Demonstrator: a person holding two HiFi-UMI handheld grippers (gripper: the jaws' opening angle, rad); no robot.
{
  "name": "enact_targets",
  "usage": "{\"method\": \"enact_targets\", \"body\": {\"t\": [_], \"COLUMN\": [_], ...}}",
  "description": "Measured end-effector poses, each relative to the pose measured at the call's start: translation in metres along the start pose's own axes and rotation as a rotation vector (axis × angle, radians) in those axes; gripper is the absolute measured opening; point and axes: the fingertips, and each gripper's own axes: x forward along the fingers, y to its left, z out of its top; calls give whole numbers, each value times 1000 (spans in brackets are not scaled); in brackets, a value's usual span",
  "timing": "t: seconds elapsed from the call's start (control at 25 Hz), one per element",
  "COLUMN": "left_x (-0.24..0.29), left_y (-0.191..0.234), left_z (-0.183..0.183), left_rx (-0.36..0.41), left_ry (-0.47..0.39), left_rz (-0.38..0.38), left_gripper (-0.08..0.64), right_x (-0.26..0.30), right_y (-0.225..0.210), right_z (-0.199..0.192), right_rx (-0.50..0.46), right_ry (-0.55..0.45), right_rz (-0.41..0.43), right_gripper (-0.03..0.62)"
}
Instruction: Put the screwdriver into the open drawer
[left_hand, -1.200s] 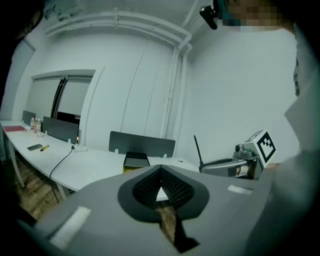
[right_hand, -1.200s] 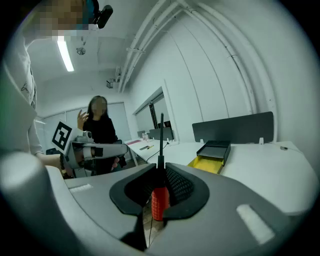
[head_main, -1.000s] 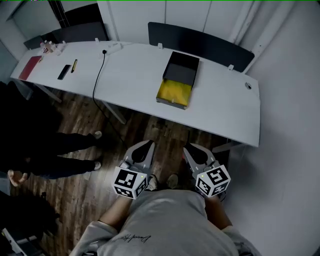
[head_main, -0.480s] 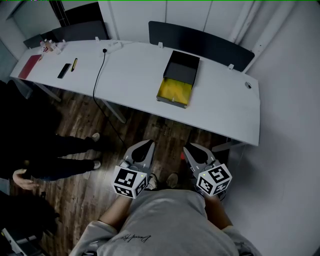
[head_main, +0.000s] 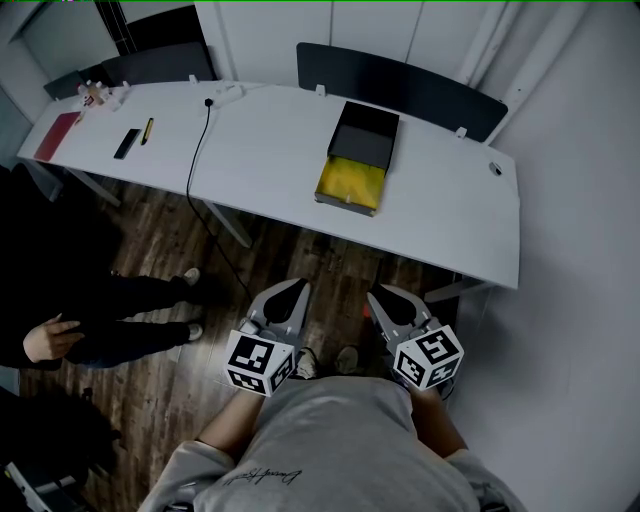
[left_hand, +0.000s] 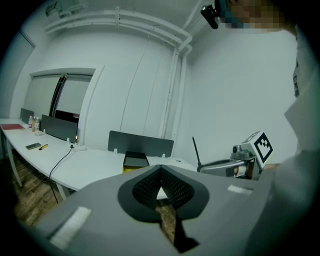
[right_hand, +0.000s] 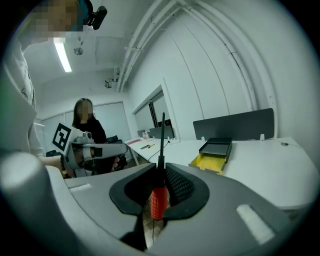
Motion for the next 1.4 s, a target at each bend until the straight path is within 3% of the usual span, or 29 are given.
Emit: {"method": "enact_targets", "body": {"t": [0.76, 1.4], "left_x": [-27, -11], "left_y": [30, 40], "left_z": [-7, -3], "left_rx": [3, -4], "left_ry": [6, -4], "left_rz": [-75, -79], "left_gripper": [2, 2], "right_x": [16, 33], "right_y": [42, 32], "right_z": [-5, 2], "right_rx": [-13, -28], "right_ry": [-15, -21], "right_rz": [-58, -53], "right_gripper": [74, 74]}}
